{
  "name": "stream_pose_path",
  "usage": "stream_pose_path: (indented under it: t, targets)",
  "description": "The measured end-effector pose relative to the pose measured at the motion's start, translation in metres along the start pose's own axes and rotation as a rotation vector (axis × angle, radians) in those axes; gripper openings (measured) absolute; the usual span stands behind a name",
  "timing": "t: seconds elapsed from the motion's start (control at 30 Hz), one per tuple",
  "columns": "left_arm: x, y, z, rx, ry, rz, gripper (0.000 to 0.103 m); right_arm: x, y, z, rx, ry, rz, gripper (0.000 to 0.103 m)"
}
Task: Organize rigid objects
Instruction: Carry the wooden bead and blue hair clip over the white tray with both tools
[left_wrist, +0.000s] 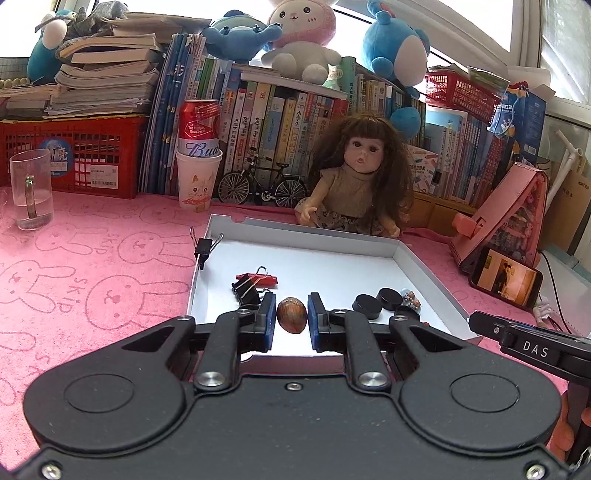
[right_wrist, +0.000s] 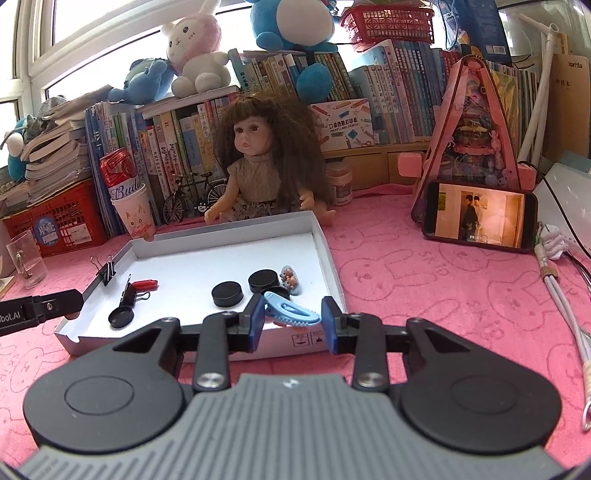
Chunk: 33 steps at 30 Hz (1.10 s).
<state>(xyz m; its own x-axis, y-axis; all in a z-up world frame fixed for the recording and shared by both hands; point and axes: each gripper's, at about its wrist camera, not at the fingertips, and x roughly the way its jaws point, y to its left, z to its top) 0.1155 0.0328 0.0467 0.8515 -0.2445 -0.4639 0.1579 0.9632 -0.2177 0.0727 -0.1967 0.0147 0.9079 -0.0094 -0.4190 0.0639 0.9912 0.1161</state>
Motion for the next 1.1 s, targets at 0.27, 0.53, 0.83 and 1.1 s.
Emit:
stream_pose_path:
  t: [0.27,0.53,0.83,1.1]
  targets:
    - [0.032,0.006,0.01,-0.025,0.026,0.018,0.017,0.025,0.003,0.012,-0.029,-0.002,-0.001,0.038]
    - [0.059,0.01,0.009,-0.04,0.069,0.044,0.017,0.054,0.003,0.016,-0.026,0.055,-0.006,0.038]
    - [0.071,0.013,0.005,-0.04,0.091,0.062,0.017,0.073,0.004,0.014,-0.049,0.089,-0.007,0.038]
    - [0.078,0.01,0.002,-0.035,0.105,0.067,0.017,0.082,0.002,0.011,-0.04,0.125,-0.004,0.038]
